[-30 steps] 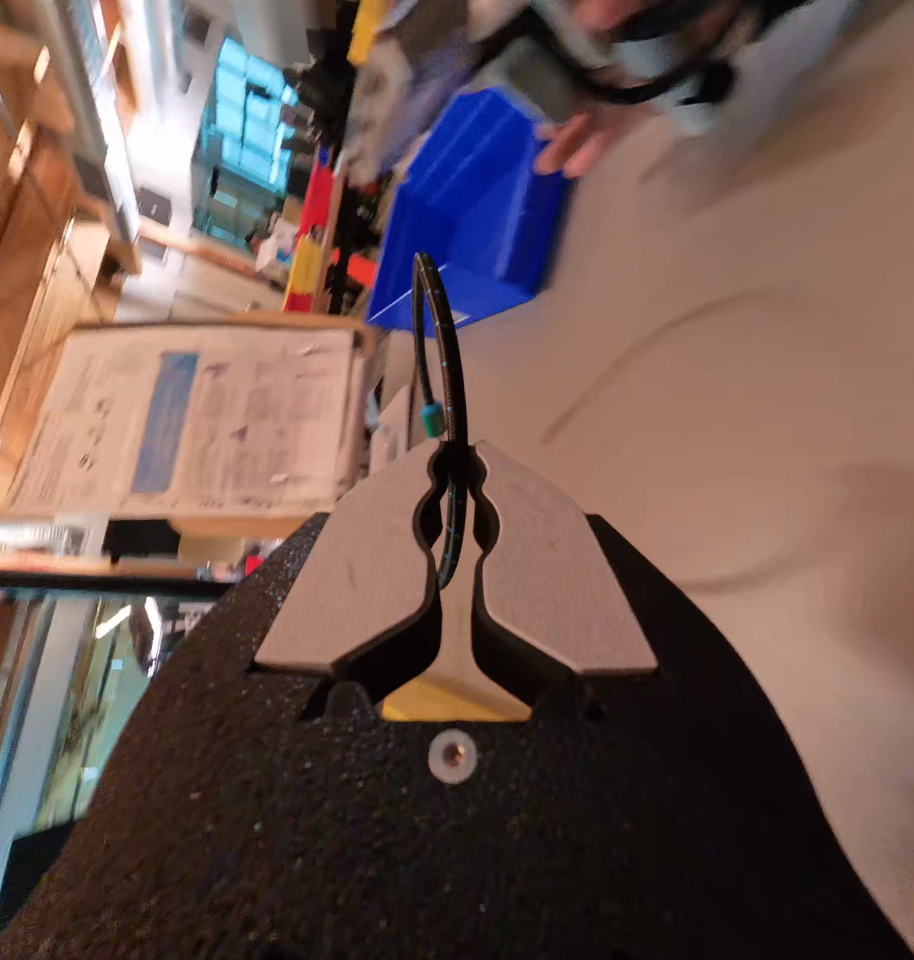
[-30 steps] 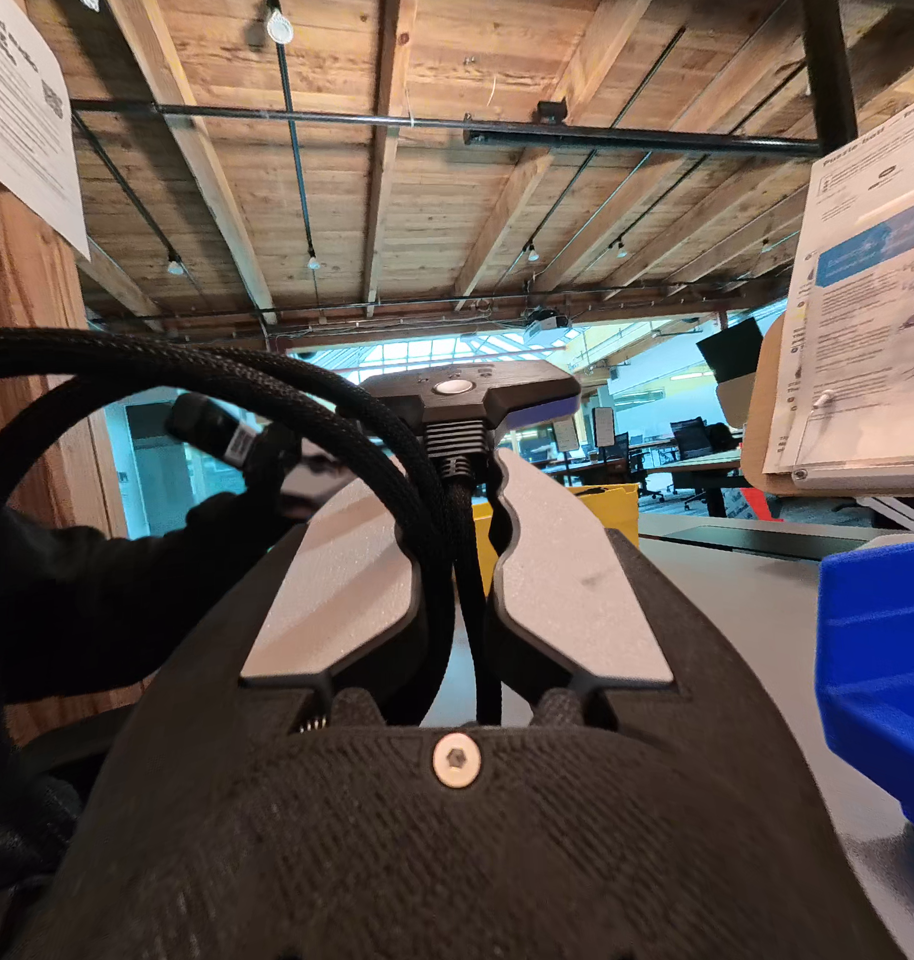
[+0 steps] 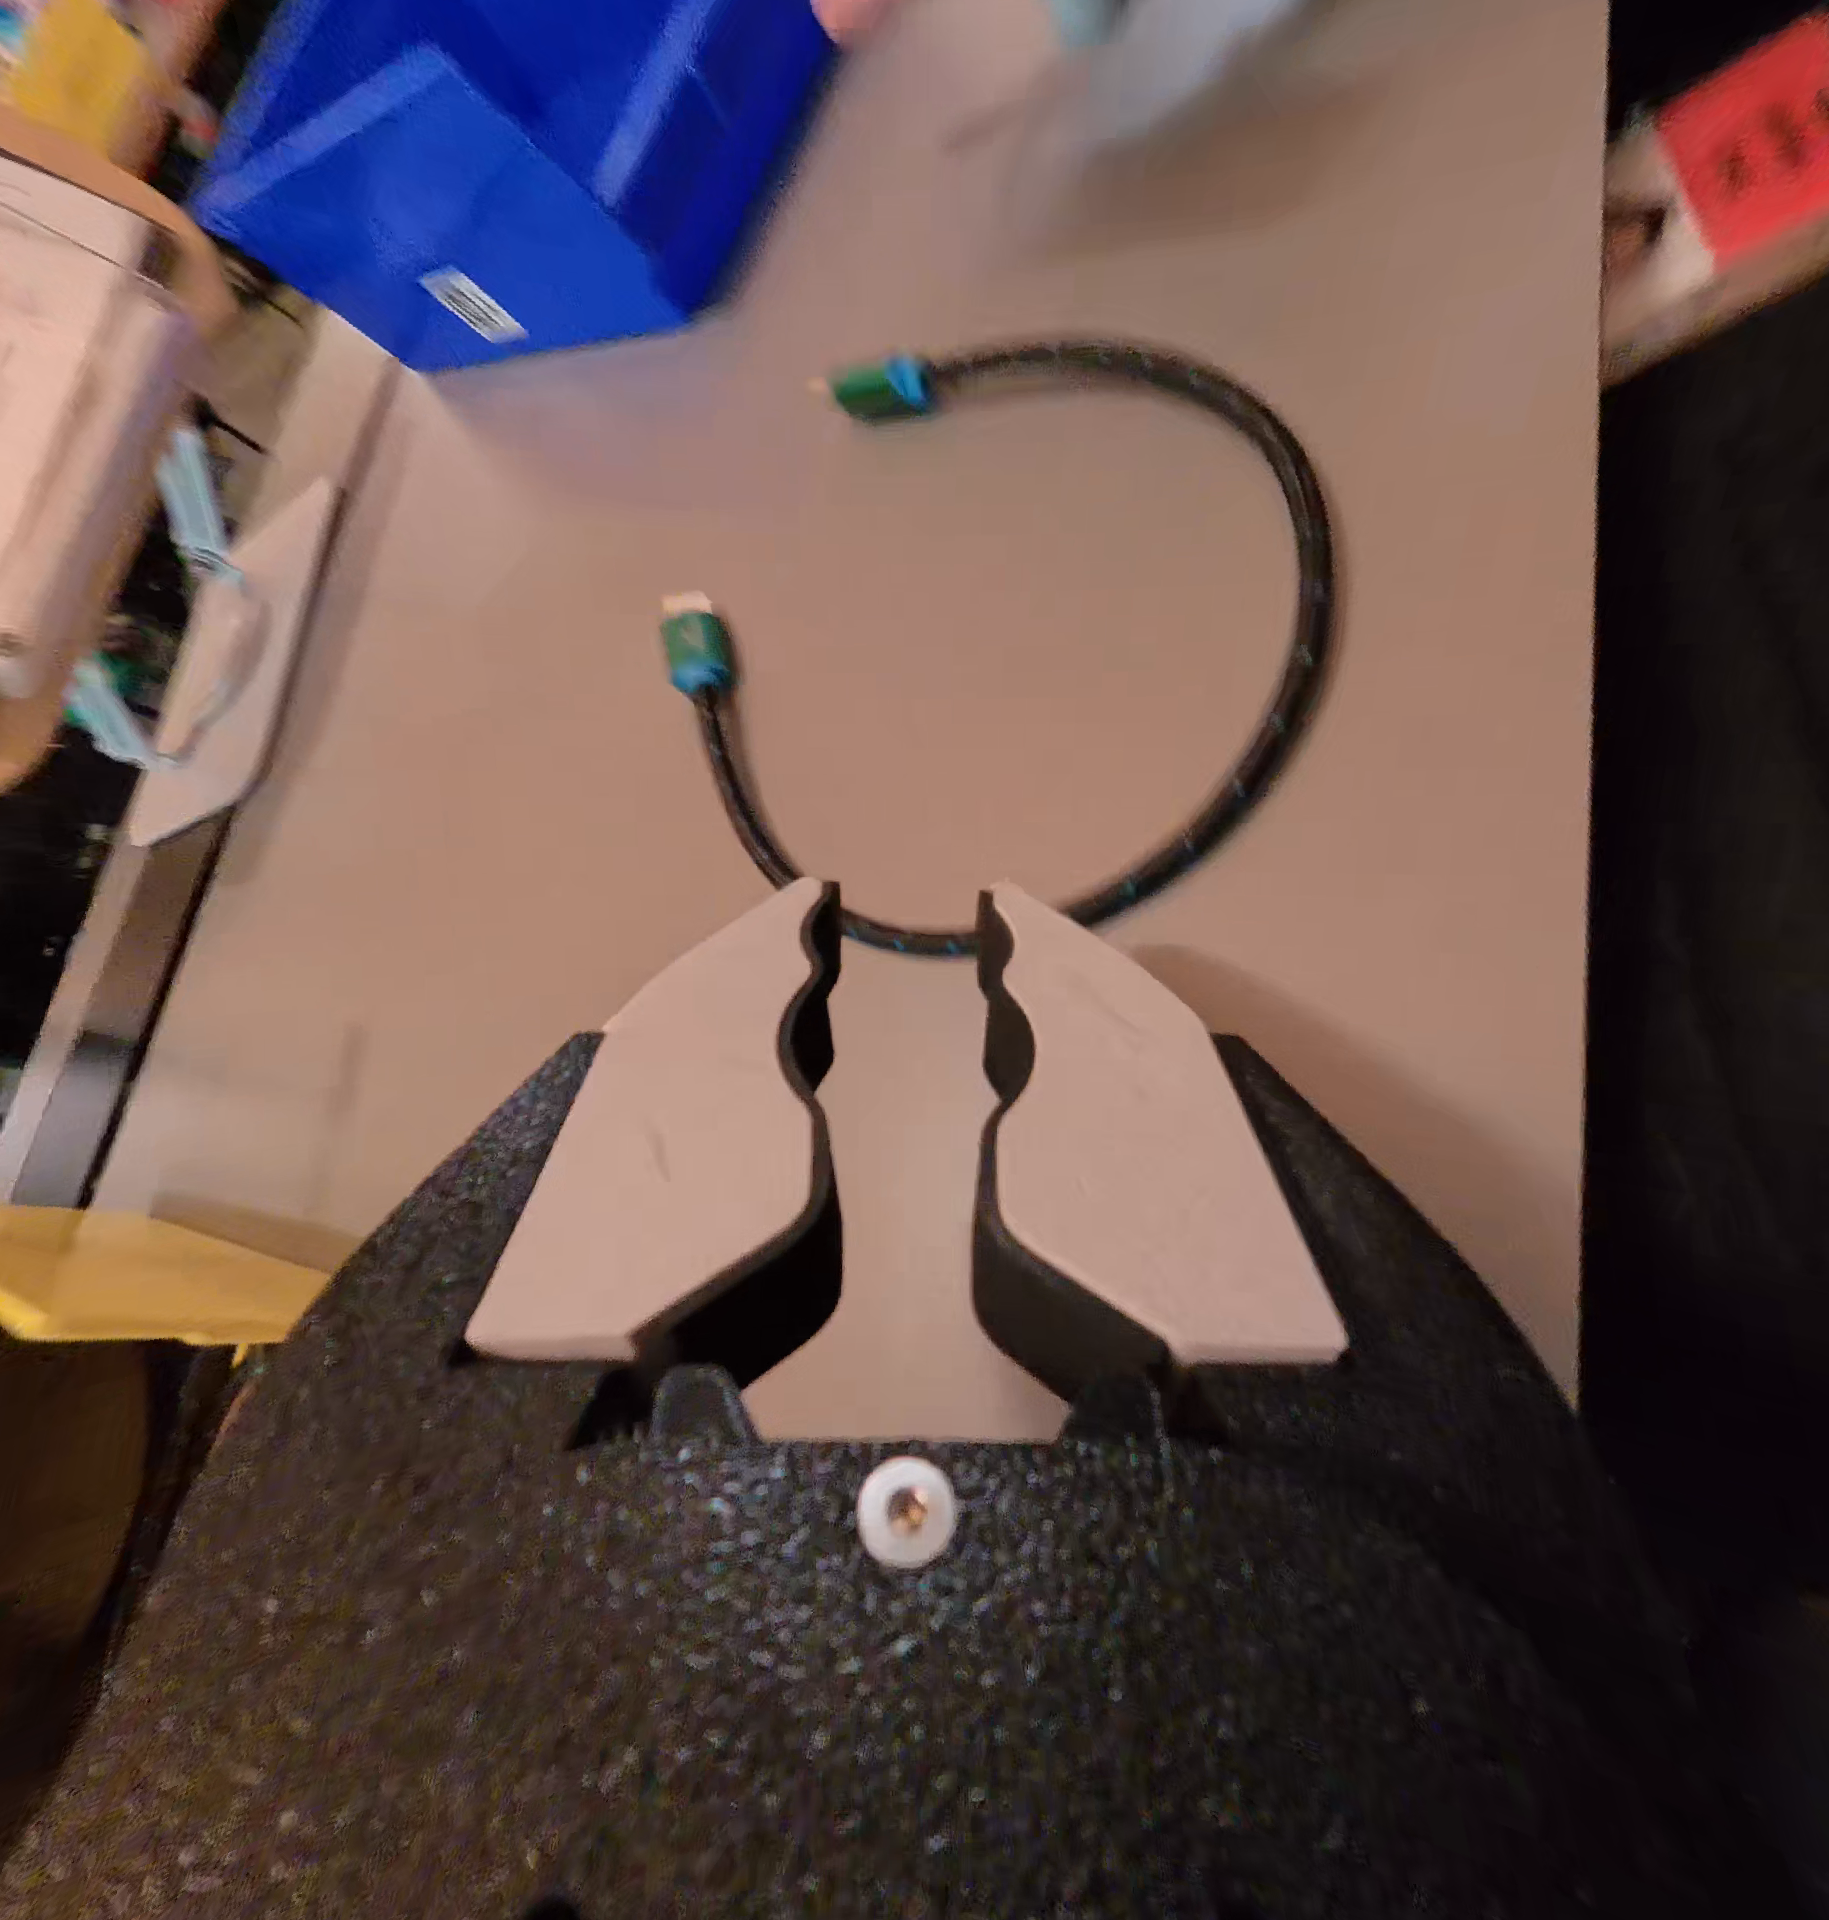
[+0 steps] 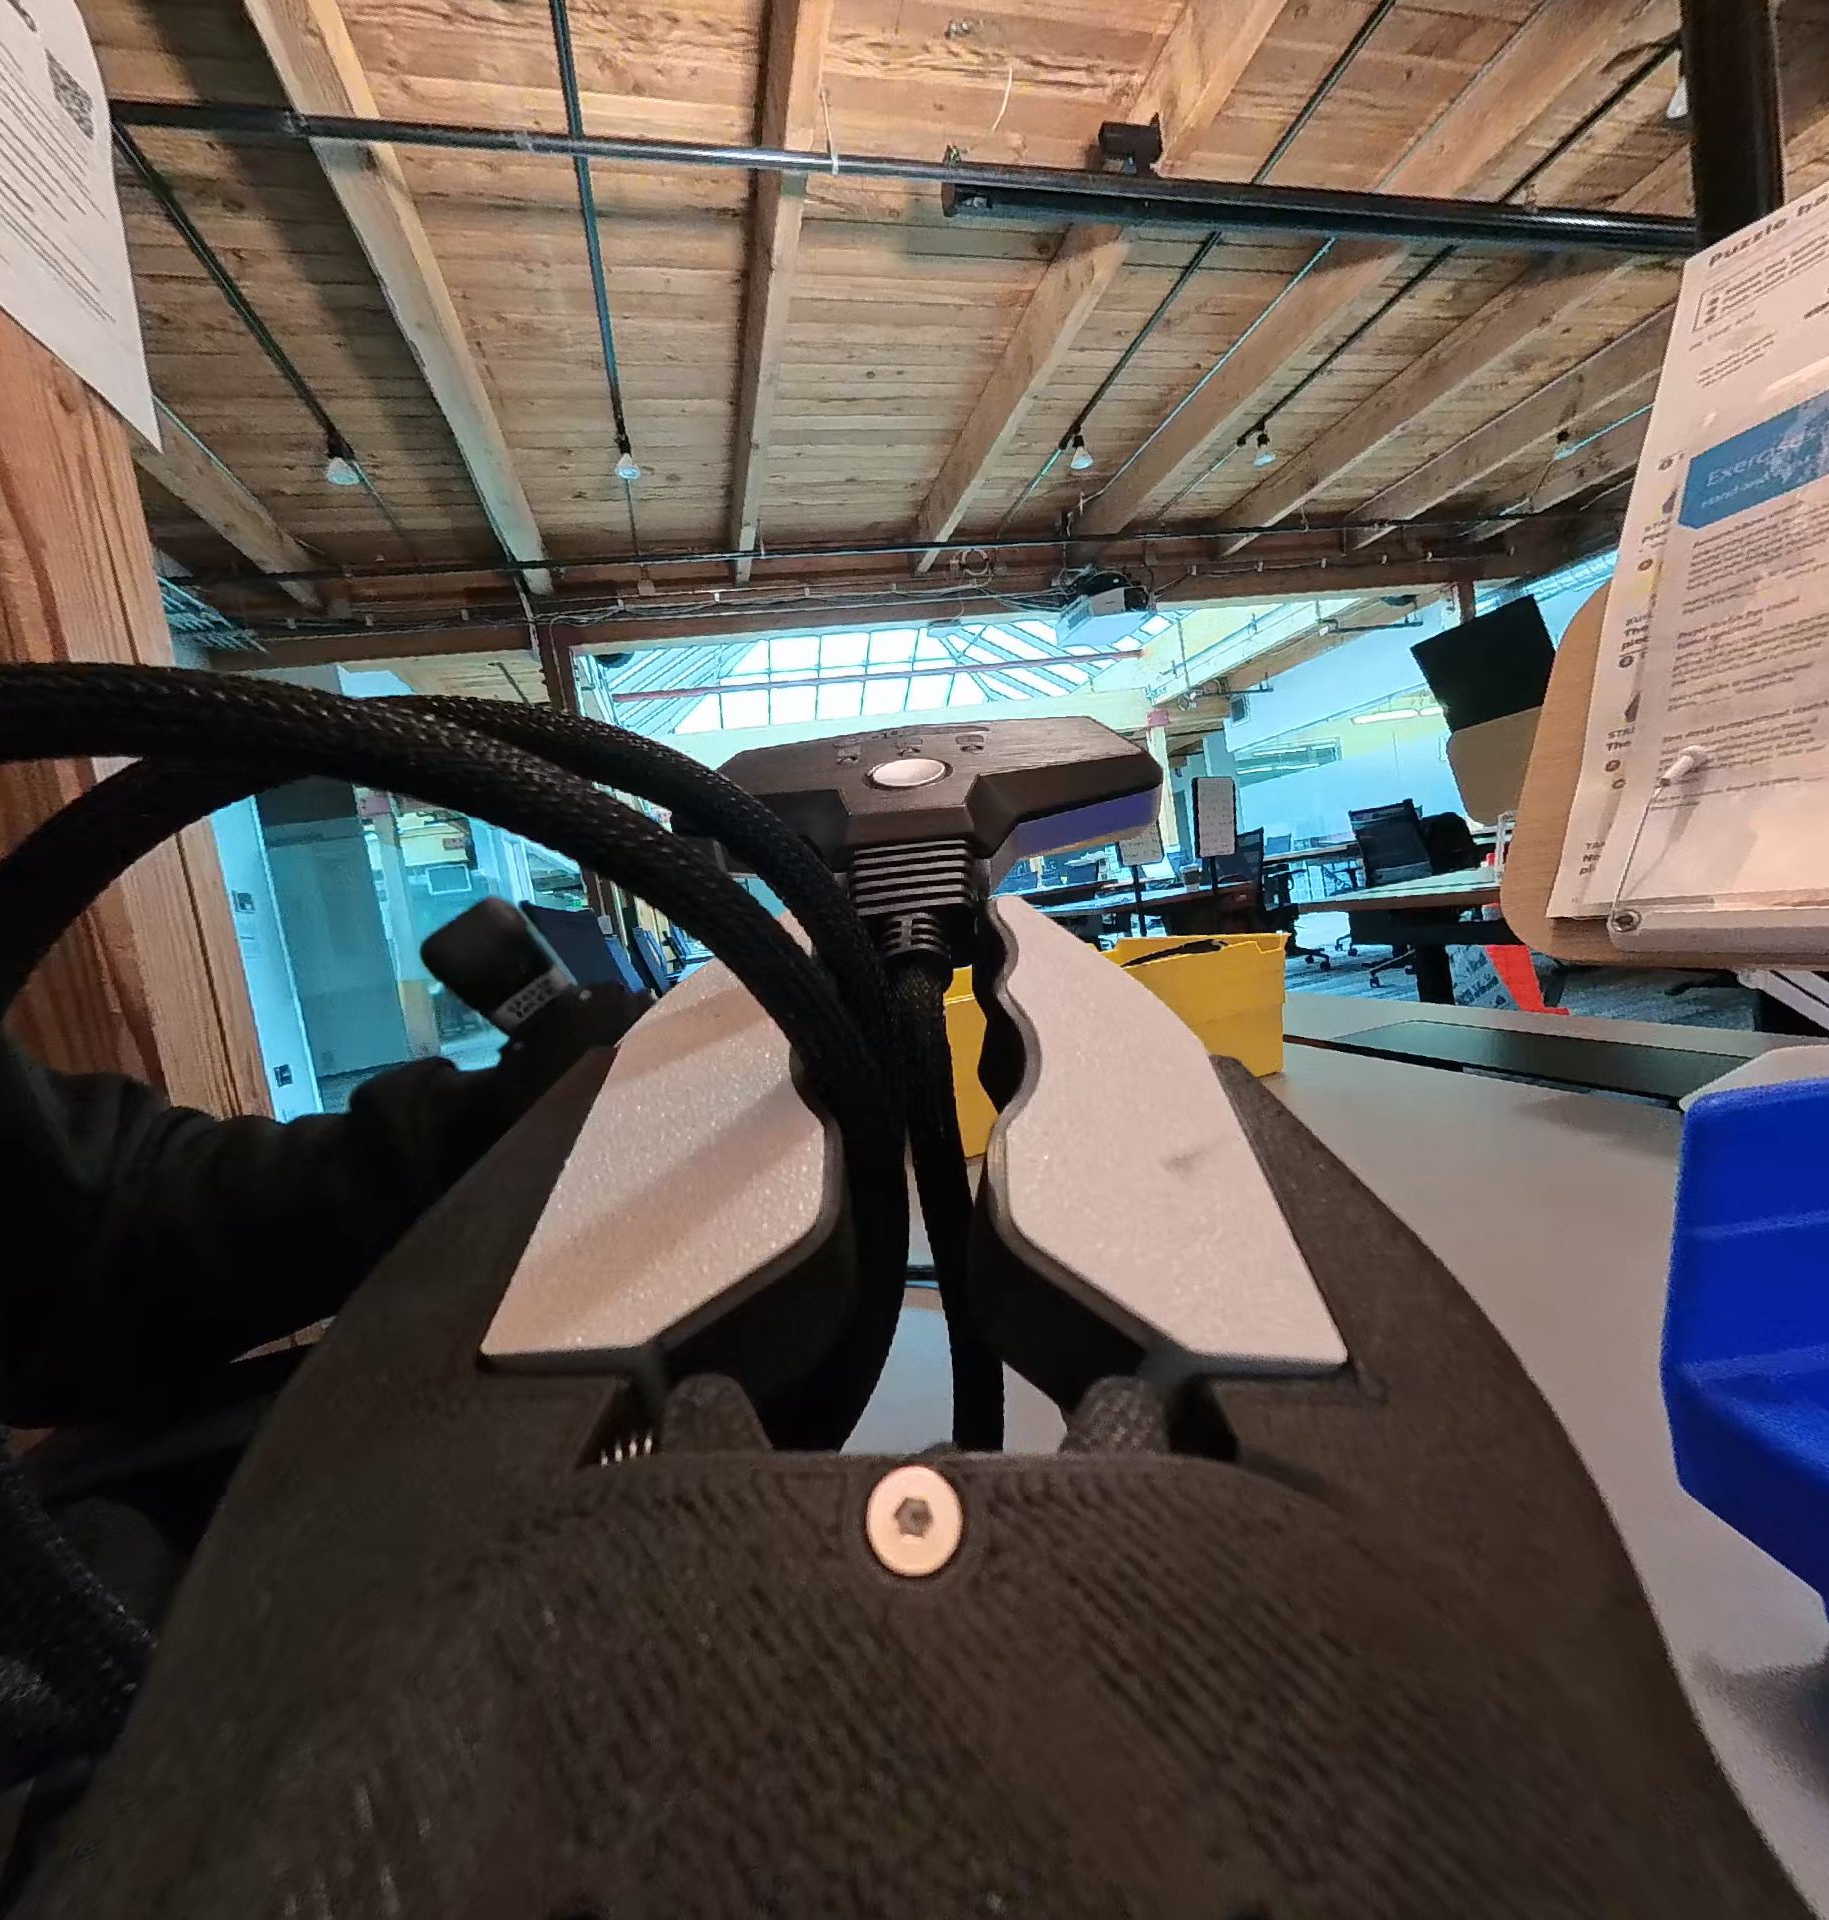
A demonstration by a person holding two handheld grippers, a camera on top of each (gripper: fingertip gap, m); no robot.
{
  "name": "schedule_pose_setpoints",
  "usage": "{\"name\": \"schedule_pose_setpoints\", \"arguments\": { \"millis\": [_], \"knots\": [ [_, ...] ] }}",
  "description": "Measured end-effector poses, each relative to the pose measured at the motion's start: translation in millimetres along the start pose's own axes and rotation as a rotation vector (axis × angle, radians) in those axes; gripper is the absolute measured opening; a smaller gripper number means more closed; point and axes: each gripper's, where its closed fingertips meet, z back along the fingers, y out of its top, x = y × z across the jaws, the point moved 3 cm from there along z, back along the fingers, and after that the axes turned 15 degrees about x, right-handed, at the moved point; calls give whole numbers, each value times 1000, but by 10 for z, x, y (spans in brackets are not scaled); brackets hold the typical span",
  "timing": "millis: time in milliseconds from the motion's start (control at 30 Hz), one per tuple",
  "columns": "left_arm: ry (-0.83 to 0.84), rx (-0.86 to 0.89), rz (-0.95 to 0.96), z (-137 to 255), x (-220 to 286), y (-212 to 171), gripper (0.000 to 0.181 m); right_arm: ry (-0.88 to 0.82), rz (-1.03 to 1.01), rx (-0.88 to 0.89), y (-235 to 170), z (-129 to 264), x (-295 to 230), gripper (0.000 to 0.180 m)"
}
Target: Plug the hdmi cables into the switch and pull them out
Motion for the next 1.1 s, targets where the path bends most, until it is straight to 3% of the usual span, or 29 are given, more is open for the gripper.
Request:
{"name": "schedule_pose_setpoints", "arguments": {
  "millis": [100,267,467,633,800,900,967,1100],
  "knots": [
    [72,88,37,-59,-103,204,20,2,6,-12,-18,-5,-4,23],
    [134,-29,129,-395,-200,160,28,-5,12,-10,-14,-1,3,23],
    [161,-17,401,-1035,40,648,36,-31,34,-15,-8,10,36,23],
    [221,-157,347,-1597,146,712,49,-54,44,-9,7,25,65,23],
    [310,-292,327,-1848,59,576,51,-117,50,26,79,84,156,23],
    [308,-350,376,-1864,34,468,45,-140,53,43,111,104,187,23],
    [259,-350,403,-1843,59,436,25,-141,46,43,109,105,190,23],
    [167,-361,423,-1665,37,329,17,-132,49,39,101,95,173,23]
  ]
}}
